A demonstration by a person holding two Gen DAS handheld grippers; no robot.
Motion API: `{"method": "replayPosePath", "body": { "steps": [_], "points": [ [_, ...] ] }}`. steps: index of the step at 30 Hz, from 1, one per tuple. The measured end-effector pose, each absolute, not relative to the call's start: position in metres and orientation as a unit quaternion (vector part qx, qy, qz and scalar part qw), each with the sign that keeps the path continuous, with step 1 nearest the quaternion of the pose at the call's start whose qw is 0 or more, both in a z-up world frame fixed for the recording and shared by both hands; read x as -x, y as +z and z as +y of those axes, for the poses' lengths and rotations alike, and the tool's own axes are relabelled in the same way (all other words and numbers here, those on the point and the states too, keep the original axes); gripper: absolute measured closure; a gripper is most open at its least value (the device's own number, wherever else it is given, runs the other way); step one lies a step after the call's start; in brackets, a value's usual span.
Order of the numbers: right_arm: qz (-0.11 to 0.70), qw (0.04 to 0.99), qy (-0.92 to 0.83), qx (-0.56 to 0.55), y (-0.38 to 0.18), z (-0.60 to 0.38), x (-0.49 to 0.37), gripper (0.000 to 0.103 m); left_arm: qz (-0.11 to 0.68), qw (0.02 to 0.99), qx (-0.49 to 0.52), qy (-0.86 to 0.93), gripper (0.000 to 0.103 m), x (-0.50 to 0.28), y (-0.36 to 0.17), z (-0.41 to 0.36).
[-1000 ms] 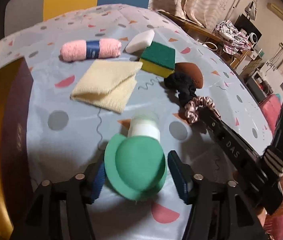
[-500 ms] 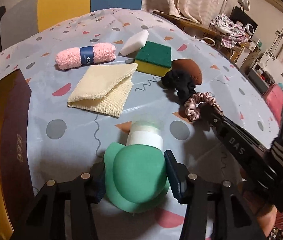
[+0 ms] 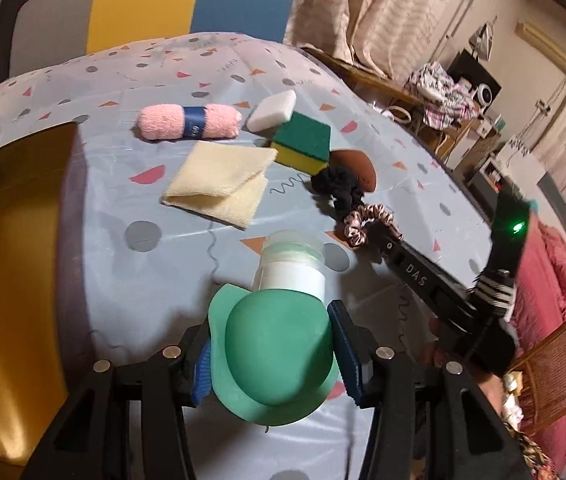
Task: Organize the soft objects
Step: 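Carry the green sponge over the gold tray with the left tool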
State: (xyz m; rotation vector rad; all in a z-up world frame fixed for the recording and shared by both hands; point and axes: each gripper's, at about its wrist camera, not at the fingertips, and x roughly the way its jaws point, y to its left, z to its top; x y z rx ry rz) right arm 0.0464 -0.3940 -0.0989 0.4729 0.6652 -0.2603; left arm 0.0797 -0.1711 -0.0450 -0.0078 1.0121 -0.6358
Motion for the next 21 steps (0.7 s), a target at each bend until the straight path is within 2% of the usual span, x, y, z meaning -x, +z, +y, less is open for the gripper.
{"method": "replayPosePath", "body": {
  "steps": [11,21],
  "points": [
    [0.326,0.91,-0.133,-0.218,-0.097,-0.391,-0.047,0.086,0.447,0.849,0.064,-0.274,0.052,-0.091,-0.009,-0.098],
    [0.329,0.912,-0.141,-0.199,-0.095,-0.386,-0.049,0.086,0.453,0.865,0.105,-0.189,0.052,-0.137,-0.015,-0.017]
  ]
}}
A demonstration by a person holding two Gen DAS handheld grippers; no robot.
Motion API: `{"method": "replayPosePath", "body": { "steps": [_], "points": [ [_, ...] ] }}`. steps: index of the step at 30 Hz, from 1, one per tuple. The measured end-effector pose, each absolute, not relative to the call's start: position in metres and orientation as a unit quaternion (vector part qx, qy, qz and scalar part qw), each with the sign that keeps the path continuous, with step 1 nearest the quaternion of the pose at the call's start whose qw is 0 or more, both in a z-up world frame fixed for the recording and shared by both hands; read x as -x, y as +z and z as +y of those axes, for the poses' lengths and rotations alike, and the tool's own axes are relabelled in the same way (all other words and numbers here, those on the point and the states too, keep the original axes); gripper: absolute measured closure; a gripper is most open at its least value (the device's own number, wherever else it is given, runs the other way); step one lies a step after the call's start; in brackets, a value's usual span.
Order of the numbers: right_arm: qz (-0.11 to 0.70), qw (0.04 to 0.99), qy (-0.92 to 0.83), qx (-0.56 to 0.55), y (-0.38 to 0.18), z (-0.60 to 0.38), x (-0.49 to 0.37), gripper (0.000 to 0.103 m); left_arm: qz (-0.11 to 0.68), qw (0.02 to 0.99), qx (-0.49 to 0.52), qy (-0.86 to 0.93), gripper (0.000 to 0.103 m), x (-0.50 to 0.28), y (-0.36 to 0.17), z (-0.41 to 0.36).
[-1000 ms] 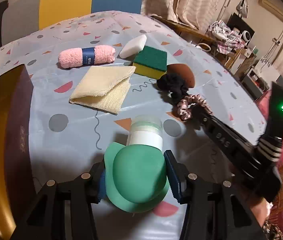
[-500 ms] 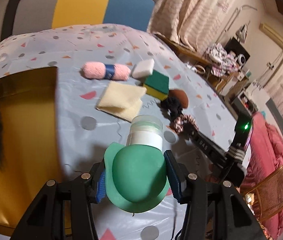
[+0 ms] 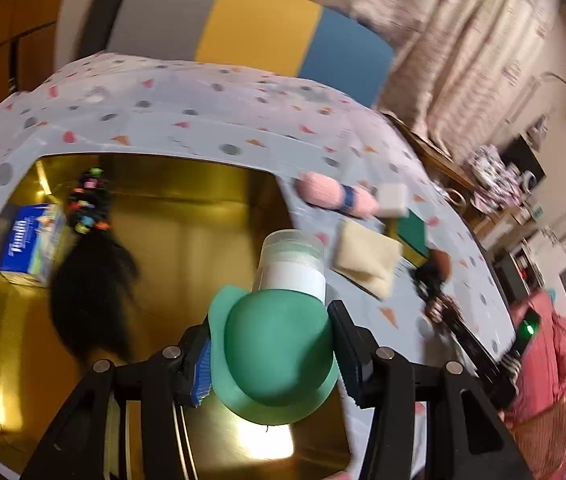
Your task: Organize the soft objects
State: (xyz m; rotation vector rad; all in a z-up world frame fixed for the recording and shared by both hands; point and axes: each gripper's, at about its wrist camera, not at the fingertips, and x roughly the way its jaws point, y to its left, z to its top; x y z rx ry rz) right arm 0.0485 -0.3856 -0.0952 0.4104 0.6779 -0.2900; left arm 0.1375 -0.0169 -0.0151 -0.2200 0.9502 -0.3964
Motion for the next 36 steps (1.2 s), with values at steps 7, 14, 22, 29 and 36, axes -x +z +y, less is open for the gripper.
{"method": "replayPosePath", "body": {
  "steps": [7,14,22,29,36],
  "points": [
    [0.335,0.912,-0.149,-0.184,-0.095,-0.381,-0.051,0.086,0.477,0.861,0.109,-0.138,0.052,-0.189,-0.033,0.013],
    [0.342,0.911,-0.155,-0.171,-0.094,-0.378,-0.052,0.086,0.491,0.859,0.112,-0.088,0.048,-0.226,-0.051,0.033],
    [0.348,0.91,-0.159,-0.16,-0.094,-0.375,-0.054,0.086,0.482,0.863,0.131,-0.077,0.04,-0.225,-0.048,0.049],
    [0.35,0.91,-0.157,-0.158,-0.094,-0.374,-0.055,0.086,0.451,0.874,0.147,-0.108,0.039,-0.186,-0.036,0.054],
    [0.351,0.911,-0.142,-0.164,-0.087,-0.373,-0.053,0.086,0.424,0.887,0.127,-0.135,0.039,-0.144,-0.026,0.051]
  ]
}}
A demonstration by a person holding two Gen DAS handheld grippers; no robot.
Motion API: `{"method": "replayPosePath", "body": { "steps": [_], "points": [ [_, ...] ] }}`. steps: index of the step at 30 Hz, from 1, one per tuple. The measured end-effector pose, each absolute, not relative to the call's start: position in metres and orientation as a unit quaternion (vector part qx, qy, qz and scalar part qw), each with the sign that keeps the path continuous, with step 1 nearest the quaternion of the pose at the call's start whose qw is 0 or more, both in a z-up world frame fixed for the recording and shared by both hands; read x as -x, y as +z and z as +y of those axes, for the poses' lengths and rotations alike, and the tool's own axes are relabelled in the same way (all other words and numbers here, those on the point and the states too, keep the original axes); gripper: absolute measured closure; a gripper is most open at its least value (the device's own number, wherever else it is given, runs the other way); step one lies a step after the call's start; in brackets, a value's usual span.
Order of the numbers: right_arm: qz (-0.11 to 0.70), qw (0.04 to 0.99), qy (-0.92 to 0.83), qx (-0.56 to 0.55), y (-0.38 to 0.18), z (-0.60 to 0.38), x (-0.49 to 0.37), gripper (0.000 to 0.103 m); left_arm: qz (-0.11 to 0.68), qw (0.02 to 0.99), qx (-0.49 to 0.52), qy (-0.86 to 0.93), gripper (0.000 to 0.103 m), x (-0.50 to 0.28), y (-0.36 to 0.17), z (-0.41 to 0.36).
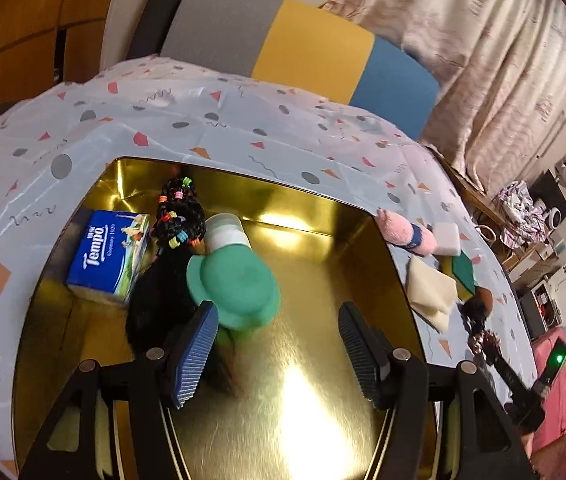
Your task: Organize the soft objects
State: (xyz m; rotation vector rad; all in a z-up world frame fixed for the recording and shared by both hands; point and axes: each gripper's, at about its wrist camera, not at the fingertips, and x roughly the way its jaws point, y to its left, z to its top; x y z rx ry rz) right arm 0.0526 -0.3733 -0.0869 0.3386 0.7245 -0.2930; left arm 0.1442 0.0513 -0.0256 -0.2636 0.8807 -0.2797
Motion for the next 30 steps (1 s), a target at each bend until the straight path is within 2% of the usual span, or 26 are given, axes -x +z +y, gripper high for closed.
{"method": "replayPosePath", "body": {
  "steps": [9,18,24,30],
  "points": [
    [0.332,0.925,-0.072,-0.171,-0.047,-0.331,-0.052,0.086,0.407,0.891,0.121,-0.162,0.039,-0.109,-0.029,0.047],
    [0.329,0.931,0.045,-0.151,-0.003,-0.246,-0.082,0.086,0.398,0.896,0.112,-0.163,0.039,-0.092,-0.027,0.052],
    [0.359,0.917,0.135,-0.112,0.018,-0.179,-0.124,0.086,0.402,0.895,0.124,-0.149,0.039,-0.089,-0.03,0.063],
    [0.415,0.89,0.172,-0.076,0.01,-0.123,-0.171,0.086,0.405,0.893,0.137,-0.137,0.039,-0.091,-0.03,0.075]
  ]
}}
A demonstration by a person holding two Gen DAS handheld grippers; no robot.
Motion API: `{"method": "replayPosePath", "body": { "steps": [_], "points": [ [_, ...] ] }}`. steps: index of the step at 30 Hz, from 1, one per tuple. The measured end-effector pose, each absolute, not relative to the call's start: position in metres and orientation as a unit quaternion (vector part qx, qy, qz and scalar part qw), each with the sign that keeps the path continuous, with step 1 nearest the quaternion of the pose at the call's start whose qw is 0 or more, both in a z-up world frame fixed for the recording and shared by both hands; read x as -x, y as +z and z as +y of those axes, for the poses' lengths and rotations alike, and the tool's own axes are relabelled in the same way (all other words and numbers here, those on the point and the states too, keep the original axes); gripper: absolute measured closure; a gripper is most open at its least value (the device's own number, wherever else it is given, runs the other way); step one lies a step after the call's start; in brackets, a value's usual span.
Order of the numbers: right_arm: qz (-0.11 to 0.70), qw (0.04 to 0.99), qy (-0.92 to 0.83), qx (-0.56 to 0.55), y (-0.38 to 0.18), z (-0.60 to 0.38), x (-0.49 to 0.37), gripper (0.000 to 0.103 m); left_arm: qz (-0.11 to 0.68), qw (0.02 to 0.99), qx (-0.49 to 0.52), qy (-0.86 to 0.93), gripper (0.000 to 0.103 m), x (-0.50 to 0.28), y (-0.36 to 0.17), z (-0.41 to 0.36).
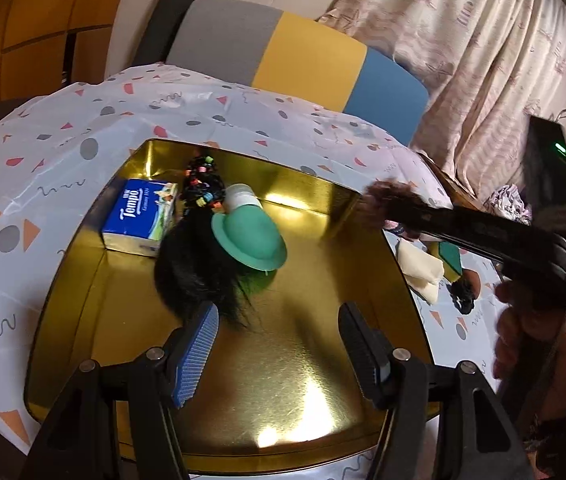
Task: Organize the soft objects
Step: 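Carry the pink satin scrunchie into the tray and open the right tool, then grasp the black scrunchie on the tablecloth with the right tool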
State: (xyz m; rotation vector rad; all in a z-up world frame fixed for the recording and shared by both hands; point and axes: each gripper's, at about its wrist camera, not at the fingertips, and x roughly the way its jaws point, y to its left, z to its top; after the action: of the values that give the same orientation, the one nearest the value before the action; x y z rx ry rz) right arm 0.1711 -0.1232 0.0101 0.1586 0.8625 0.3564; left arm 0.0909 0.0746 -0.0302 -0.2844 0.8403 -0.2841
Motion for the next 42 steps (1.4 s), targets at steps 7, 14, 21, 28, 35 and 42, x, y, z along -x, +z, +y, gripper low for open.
{"method": "replayPosePath", "body": {
  "steps": [7,14,21,28,35,42],
  "points": [
    [0.453,0.872,0.171,-0.075,-0.011,-0.094,-0.217,0.086,0.409,0.89,0.149,-0.132,0.04,-0.093,-0.031,0.082],
    [0.49,0.852,0.16,-0.095,-0.033,-0.086,-0.244,0.068,0.41,0.888,0.155,-0.137,0.04,-0.093,-0.03,0.082],
    [0.455,0.872,0.143,-0.113,-0.016,-0.099,-0.235,0.043,0.407,0.887,0.16,-0.147,0.04,-0.092,-0.03,0.079],
    [0.406,0.899,0.12,-0.107,0.007,-0.125,-0.207,0.03,0.406,0.886,0.155,-0.159,0.04,-0.087,-0.029,0.072],
    [0.395,0.909,0.085,-0.105,-0.002,-0.161,-0.171,0.023,0.407,0.884,0.146,-0.178,0.04,-0.081,-0.029,0.06],
    [0.416,0.903,0.038,-0.104,-0.042,-0.202,-0.122,0.023,0.408,0.88,0.13,-0.203,0.04,-0.07,-0.027,0.041]
  ]
}}
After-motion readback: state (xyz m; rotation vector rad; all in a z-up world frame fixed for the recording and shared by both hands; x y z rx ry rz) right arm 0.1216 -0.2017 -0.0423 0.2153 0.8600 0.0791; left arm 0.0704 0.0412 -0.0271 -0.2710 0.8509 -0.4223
